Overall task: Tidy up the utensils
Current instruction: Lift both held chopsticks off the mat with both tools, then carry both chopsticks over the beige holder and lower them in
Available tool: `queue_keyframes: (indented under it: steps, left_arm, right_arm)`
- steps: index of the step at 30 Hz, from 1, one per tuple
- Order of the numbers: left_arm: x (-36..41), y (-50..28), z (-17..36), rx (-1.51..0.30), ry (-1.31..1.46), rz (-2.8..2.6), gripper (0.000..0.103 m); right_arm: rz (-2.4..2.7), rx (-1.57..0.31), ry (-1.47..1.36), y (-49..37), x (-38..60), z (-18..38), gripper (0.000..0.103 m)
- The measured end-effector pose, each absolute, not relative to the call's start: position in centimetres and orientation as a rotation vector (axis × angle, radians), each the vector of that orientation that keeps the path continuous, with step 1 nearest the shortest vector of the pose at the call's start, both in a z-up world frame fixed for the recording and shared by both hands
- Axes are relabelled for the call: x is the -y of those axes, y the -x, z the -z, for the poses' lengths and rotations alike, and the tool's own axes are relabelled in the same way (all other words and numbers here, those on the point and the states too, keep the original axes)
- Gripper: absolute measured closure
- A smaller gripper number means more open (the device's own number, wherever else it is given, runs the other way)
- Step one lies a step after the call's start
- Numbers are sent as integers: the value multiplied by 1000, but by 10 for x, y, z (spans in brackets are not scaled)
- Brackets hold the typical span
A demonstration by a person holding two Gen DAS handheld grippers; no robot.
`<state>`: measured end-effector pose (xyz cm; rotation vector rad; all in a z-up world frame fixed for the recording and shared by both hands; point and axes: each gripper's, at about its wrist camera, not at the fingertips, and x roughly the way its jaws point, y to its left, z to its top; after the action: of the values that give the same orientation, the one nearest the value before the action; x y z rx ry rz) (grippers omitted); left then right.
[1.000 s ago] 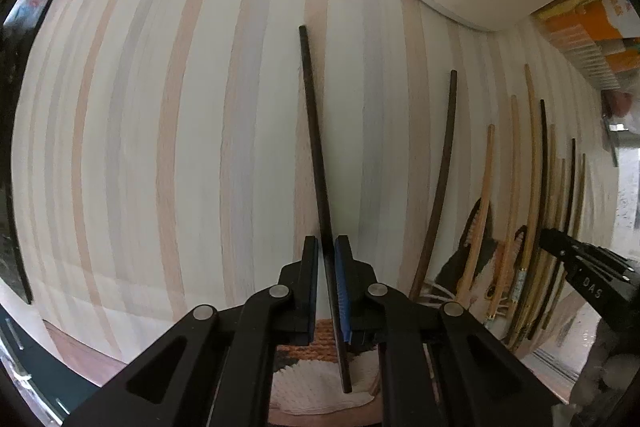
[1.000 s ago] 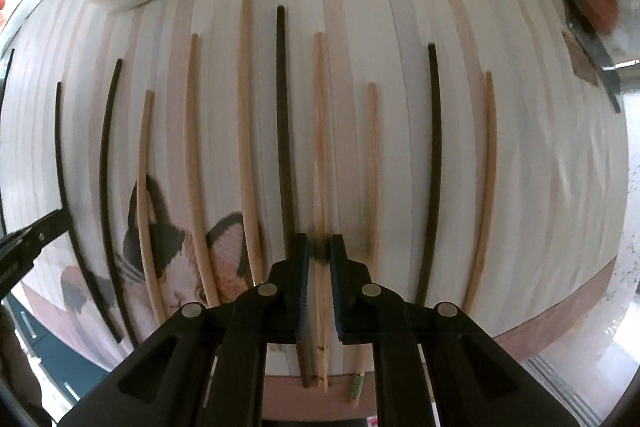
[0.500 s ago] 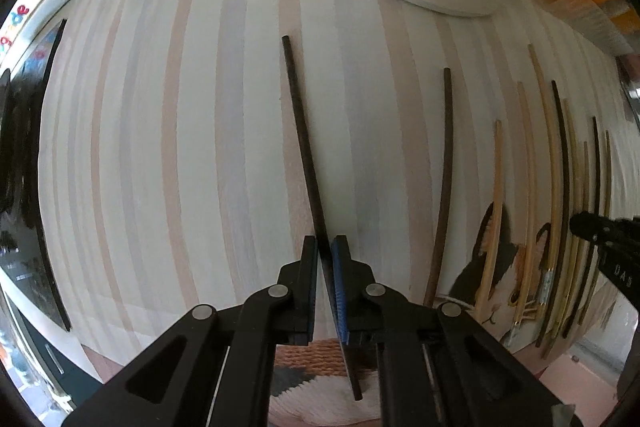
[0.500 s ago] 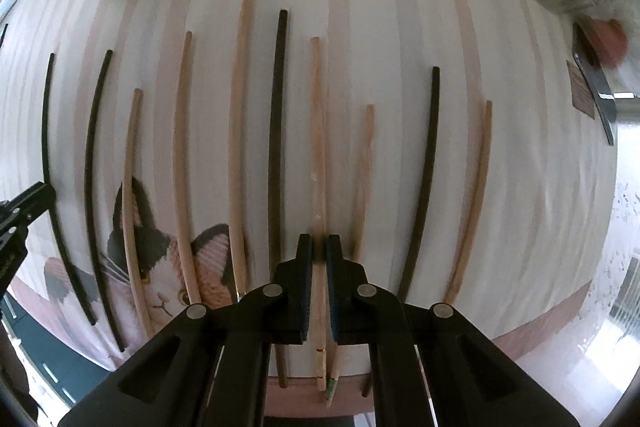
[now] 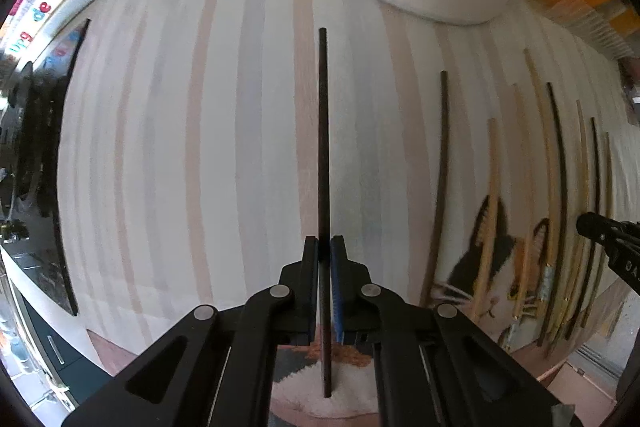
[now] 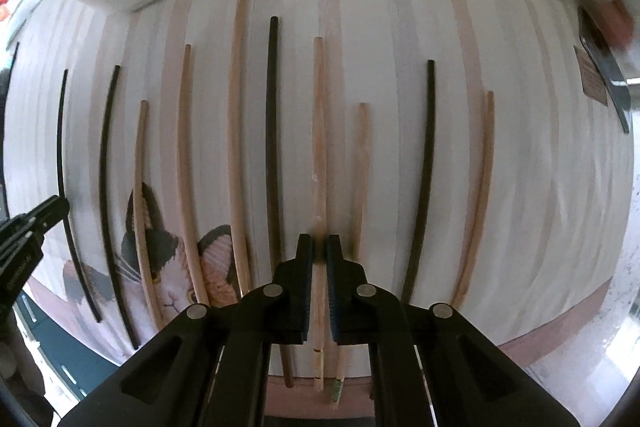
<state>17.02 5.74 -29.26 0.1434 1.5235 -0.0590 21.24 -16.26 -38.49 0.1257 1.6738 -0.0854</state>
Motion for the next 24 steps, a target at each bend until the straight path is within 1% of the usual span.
queue_keyframes:
  steps: [4,13,20,24]
  left_arm:
    - [-64,-156,270,-1470,-144,54,100]
    - [-72,-142,210,-1338,-79,50,100]
    - [-50,-159,151,-1200,-25,38,100]
    - [-54,-168,100,-1092,17,52,100]
  right_arm:
    - [75,-1622,-125,-201,166,371,96]
    - [28,-1496,-145,-173,163,312,96]
    - [-13,-1345,-157,-169,165,245,96]
    - [-38,-1261,-185,-178,165,203,96]
